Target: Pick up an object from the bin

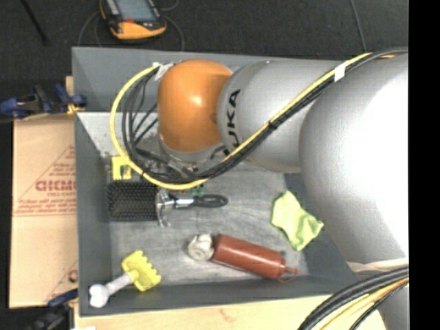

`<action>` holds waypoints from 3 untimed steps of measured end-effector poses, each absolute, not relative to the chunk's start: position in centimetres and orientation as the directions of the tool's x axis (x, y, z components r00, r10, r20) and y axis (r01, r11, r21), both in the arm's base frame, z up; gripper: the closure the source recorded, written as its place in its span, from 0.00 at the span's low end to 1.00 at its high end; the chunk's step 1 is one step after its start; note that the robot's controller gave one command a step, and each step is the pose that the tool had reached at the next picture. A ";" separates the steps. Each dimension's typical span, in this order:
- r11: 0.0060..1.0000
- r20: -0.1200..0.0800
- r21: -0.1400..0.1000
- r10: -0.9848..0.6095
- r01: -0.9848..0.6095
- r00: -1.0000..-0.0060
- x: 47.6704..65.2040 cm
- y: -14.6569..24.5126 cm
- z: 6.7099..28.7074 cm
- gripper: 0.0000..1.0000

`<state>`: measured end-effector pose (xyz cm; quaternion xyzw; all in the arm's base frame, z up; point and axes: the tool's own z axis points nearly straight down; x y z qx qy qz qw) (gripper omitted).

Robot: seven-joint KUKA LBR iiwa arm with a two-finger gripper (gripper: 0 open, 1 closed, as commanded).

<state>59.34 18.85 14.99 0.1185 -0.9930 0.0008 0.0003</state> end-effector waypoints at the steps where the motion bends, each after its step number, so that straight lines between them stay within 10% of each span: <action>1: 0.972 -0.003 -0.001 -0.235 -0.235 -0.972 59.4 18.9 16.5 1.00; 3: 0.972 -0.005 -0.001 -0.234 -0.234 -0.972 59.5 18.8 17.8 1.00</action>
Offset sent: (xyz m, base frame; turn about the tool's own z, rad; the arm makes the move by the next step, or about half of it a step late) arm -0.0001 0.0000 0.0351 0.0000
